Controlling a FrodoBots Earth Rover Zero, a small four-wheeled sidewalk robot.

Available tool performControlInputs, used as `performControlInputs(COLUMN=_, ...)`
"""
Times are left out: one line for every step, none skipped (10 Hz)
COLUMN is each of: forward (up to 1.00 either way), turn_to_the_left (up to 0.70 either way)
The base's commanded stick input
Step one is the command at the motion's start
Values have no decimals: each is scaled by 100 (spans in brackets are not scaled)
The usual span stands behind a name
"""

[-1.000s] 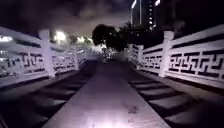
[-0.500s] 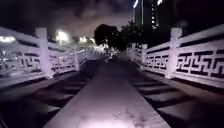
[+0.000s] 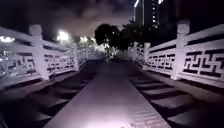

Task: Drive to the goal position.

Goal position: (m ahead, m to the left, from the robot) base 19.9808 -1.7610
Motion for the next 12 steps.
performControlInputs(forward=45, turn_to_the_left=0)
performControlInputs(forward=45, turn_to_the_left=0)
performControlInputs(forward=45, turn_to_the_left=0)
performControlInputs(forward=45, turn_to_the_left=0)
performControlInputs(forward=45, turn_to_the_left=0)
performControlInputs(forward=45, turn_to_the_left=0)
performControlInputs(forward=45, turn_to_the_left=0)
performControlInputs(forward=45, turn_to_the_left=0)
performControlInputs(forward=45, turn_to_the_left=0)
performControlInputs(forward=45, turn_to_the_left=0)
performControlInputs(forward=45, turn_to_the_left=0)
performControlInputs(forward=45, turn_to_the_left=0)
